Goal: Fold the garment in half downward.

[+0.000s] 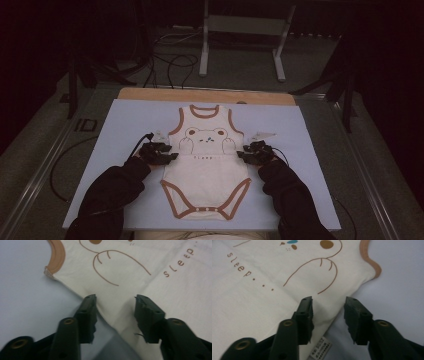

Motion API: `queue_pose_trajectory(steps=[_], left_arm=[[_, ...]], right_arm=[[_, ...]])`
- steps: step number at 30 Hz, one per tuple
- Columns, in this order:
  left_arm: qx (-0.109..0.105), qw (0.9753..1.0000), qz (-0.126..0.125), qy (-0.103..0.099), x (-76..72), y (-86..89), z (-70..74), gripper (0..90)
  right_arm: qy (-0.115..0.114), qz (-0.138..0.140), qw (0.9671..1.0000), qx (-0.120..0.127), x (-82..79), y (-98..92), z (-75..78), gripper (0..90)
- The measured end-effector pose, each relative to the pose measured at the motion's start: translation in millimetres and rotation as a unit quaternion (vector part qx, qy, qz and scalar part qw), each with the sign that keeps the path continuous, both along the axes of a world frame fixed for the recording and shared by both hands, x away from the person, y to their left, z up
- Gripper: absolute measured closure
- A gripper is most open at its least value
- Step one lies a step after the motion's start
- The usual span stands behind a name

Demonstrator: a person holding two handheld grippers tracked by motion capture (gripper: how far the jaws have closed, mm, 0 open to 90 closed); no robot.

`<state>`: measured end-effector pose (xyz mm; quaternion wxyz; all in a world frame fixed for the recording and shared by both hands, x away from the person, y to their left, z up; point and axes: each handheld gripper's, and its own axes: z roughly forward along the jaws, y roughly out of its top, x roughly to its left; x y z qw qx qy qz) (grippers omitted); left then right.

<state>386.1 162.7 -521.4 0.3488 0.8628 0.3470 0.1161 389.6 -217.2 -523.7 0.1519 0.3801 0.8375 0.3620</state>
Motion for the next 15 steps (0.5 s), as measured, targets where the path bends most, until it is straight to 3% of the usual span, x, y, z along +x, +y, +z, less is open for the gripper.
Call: queue_pose_trajectory(steps=[10,15], left_arm=[[-0.008,0.9999,0.011,0.01,4.7,-1.1,0.4,75.7],[-0.008,0.9998,0.015,0.011,5.1,-3.9,0.9,88.5]], right_arm=[[0.009,-0.003,0.9999,-0.007,2.8,7.5,1.3,83.1],[0.005,-0.001,0.9999,-0.016,2.0,11.4,2.1,88.2]])
